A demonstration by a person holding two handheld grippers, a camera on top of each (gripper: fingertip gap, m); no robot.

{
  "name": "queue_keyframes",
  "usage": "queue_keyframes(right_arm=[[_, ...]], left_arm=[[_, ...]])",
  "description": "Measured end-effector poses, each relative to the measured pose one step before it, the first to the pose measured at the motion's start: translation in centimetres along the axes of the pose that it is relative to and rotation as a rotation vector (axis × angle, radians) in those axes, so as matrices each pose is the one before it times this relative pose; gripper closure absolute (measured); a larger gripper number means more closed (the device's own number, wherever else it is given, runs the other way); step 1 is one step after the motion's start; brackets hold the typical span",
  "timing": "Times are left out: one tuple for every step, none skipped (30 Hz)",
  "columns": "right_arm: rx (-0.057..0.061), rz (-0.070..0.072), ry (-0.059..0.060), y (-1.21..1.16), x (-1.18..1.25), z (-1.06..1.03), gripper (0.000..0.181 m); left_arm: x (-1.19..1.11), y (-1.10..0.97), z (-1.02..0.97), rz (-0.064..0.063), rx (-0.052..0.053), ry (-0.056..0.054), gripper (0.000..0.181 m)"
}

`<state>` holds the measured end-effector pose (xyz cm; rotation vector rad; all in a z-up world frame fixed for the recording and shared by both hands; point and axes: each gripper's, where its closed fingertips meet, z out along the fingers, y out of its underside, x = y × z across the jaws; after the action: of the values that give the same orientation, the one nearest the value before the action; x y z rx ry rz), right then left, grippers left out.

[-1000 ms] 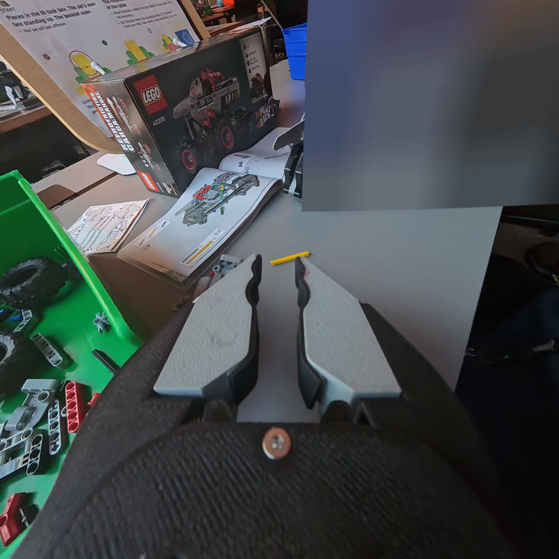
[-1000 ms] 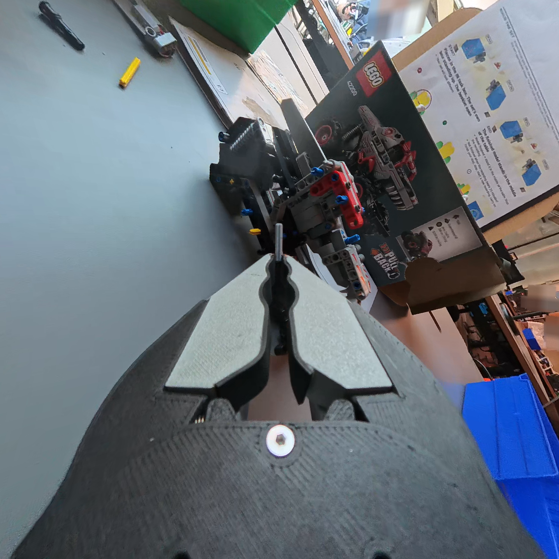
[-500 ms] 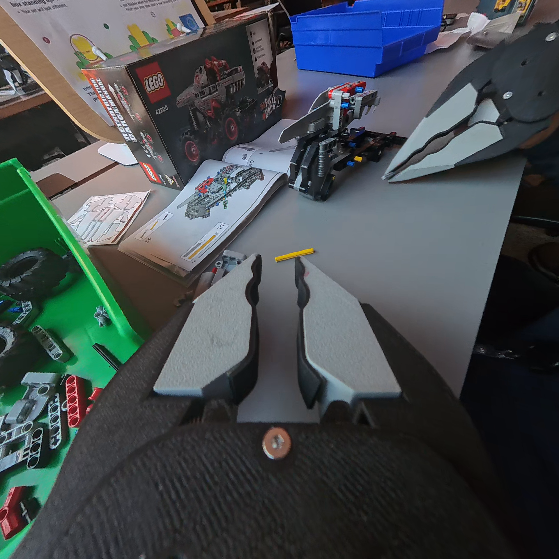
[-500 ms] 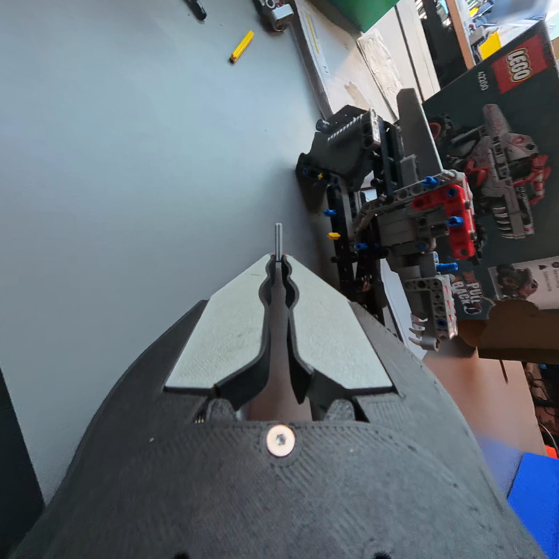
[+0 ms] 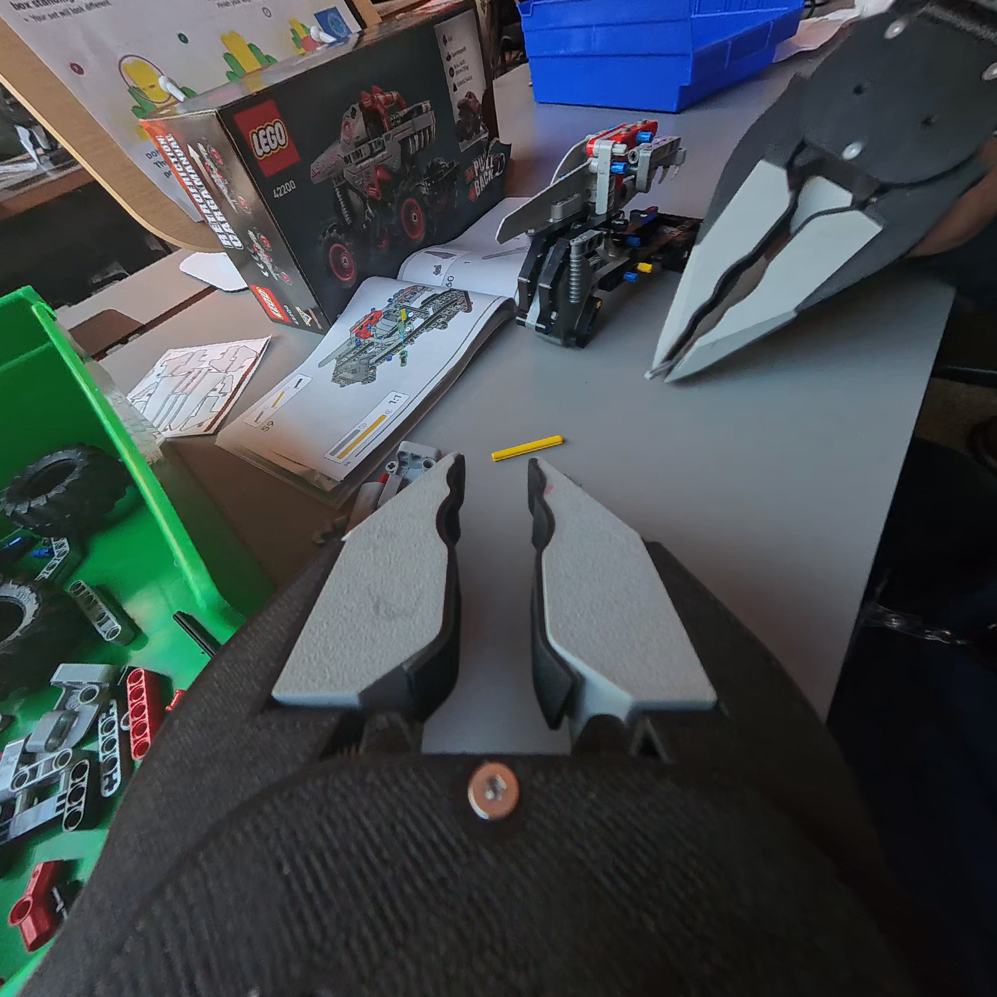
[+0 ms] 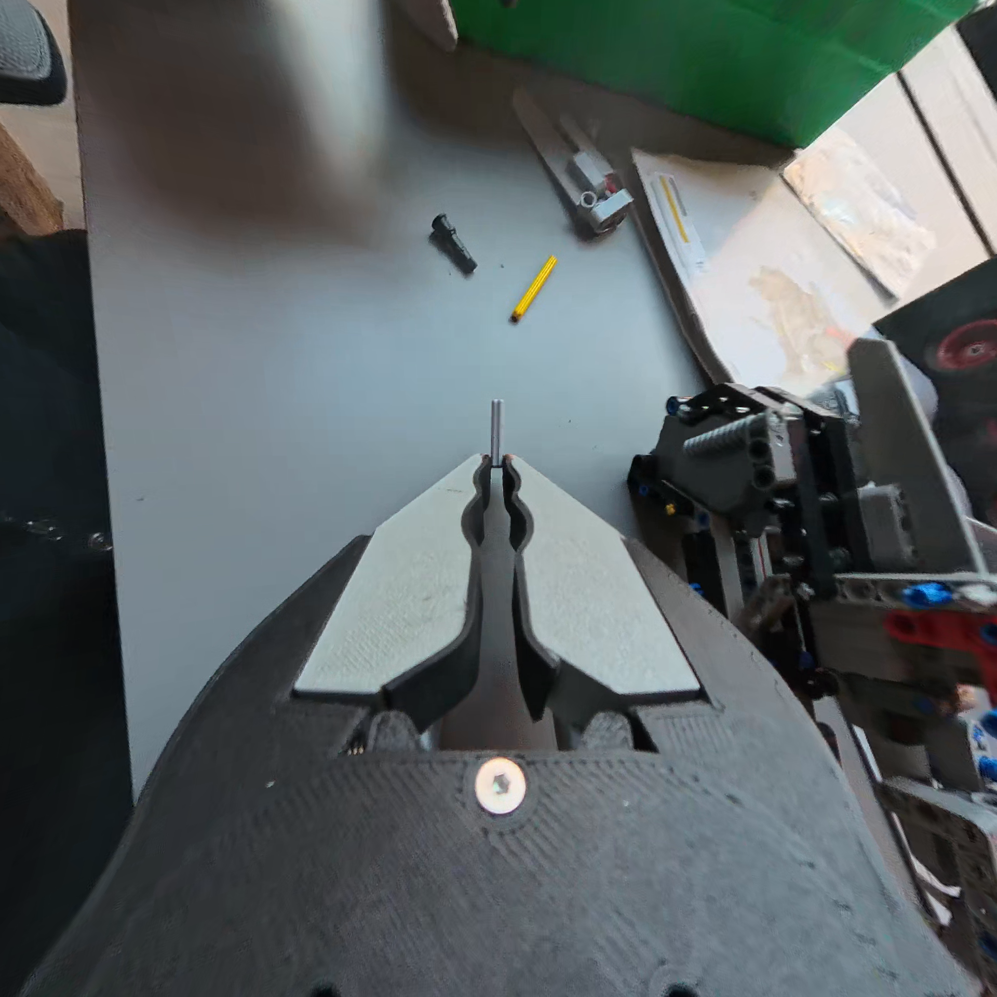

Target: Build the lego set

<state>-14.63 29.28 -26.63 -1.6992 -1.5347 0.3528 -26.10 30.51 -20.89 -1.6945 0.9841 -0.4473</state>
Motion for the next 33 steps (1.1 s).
queue_keyframes(right_arm=[[-0.0111,-0.0053,-0.0068,0.096,-0.086,0.191,0.180],[0.0021,-0.0014,-0.0078,-0.083,-0.075,0.069,0.179],[0.0023,0.0047,-0.0137,-0.061,-0.103,0.038,0.179],[0.0018,0.0112,-0.0134,-0.027,-0.021,0.040,0.179],[0.0019,0.0130,-0.0151,-0.022,-0.012,0.030,0.179],[0.0024,0.0127,-0.0143,-0.020,-0.005,0.013,0.179],[0.0030,0.0130,-0.0133,-0.032,-0.001,0.010,0.176],[0.0038,0.0131,-0.0124,-0.047,-0.005,-0.007,0.174],[0.0038,0.0131,-0.0094,-0.050,0.027,-0.013,0.171],[0.0061,0.0125,-0.0057,-0.066,0.068,-0.055,0.168],[0.0130,0.0096,-0.0022,-0.140,0.078,-0.129,0.166],[0.0192,0.0058,0.0003,-0.212,0.069,-0.173,0.166],[0.0198,0.0035,0.0006,-0.226,0.045,-0.197,0.166],[0.0174,0.0014,0.0002,-0.202,0.025,-0.185,0.166],[0.0184,-0.0032,0.0054,-0.206,0.024,-0.209,0.166],[0.0267,-0.0107,0.0186,-0.325,0.108,-0.343,0.165],[0.0421,-0.0192,0.0296,-0.520,0.152,-0.530,0.164],[0.0536,-0.0197,0.0366,-0.643,0.259,-0.749,0.165],[0.0538,-0.0105,0.0431,-0.614,0.488,-0.902,0.169],[0.0501,0.0024,0.0463,-0.553,0.749,-0.979,0.171],[0.0459,0.0145,0.0453,-0.505,0.941,-1.030,0.172],[0.0414,0.0217,0.0454,-0.422,1.089,-1.040,0.172],[0.0357,0.0226,0.0501,-0.313,1.245,-1.045,0.173],[0.0276,0.0167,0.0494,-0.194,1.258,-0.992,0.173],[0.0152,0.0053,0.0475,0.011,1.235,-0.906,0.174],[0.0007,-0.0028,0.0550,0.219,1.342,-0.845,0.176],[-0.0036,-0.0016,0.0580,0.276,1.394,-0.785,0.176],[0.0009,0.0079,0.0519,0.250,1.358,-0.692,0.176],[0.0033,0.0215,0.0397,0.249,1.242,-0.562,0.178],[0.0046,0.0324,0.0206,0.180,1.003,-0.441,0.178],[0.0077,0.0377,0.0056,0.107,0.788,-0.334,0.177],[0.0055,0.0397,-0.0021,0.139,0.614,-0.234,0.176],[-0.0068,0.0400,-0.0094,0.328,0.451,-0.105,0.172]], left_arm=[[-0.020,-0.036,-0.023,-0.0032,0.0031,0.0013,0.161],[-0.005,-0.035,-0.024,-0.0024,0.0028,0.0018,0.160],[0.004,-0.016,-0.015,-0.0016,0.0015,0.0018,0.160],[0.017,0.001,-0.006,-0.0006,0.0002,0.0013,0.160],[0.008,0.000,0.000,0.0007,0.0000,0.0009,0.160],[0.035,0.000,0.002,0.0021,0.0003,0.0009,0.160],[0.039,-0.015,-0.010,0.0029,0.0008,0.0006,0.160],[0.030,-0.021,-0.007,0.0025,0.0014,0.0007,0.160],[0.038,-0.014,-0.015,0.0018,0.0012,0.0013,0.160],[0.032,-0.006,0.003,0.0004,0.0004,0.0025,0.160],[0.011,-0.007,-0.015,-0.0014,0.0006,0.0020,0.160],[0.006,-0.021,-0.014,-0.0021,0.0018,0.0017,0.160],[0.005,-0.021,-0.013,-0.0023,0.0021,0.0025,0.160],[0.012,-0.011,-0.019,-0.0022,0.0013,0.0031,0.160],[0.018,-0.018,-0.015,-0.0017,0.0016,0.0027,0.160],[0.016,-0.027,-0.022,-0.0007,0.0024,0.0020,0.160],[0.029,-0.028,-0.027,0.0010,0.0023,0.0022,0.159],[0.036,-0.016,-0.020,0.0013,0.0016,0.0014,0.159],[0.027,-0.012,-0.022,0.0010,0.0015,0.0016,0.159],[0.010,-0.025,-0.023,-0.0003,0.0020,0.0007,0.159],[-0.030,-0.019,-0.032,-0.0014,0.0022,-0.0003,0.159],[-0.070,-0.005,-0.034,-0.0033,0.0016,-0.0016,0.159],[-0.063,-0.015,-0.037,-0.0047,0.0018,-0.0007,0.159],[-0.022,-0.016,-0.012,-0.0045,0.0020,0.0020,0.159],[-0.011,-0.007,-0.017,-0.0033,0.0009,0.0014,0.159],[-0.015,-0.004,-0.007,-0.0022,0.0002,0.0009,0.159],[-0.005,0.012,0.010,-0.0019,-0.0008,0.0014,0.159],[-0.001,0.039,0.021,-0.0030,-0.0025,0.0018,0.159],[-0.015,0.026,0.019,-0.0034,-0.0020,0.0017,0.159],[-0.026,0.020,0.016,-0.0030,-0.0016,0.0005,0.159],[-0.031,0.039,0.021,-0.0020,-0.0027,-0.0008,0.159],[-0.029,0.040,0.038,-0.0005,-0.0037,-0.0022,0.159],[-0.026,0.058,0.048,0.0003,-0.0049,-0.0025,0.159]])
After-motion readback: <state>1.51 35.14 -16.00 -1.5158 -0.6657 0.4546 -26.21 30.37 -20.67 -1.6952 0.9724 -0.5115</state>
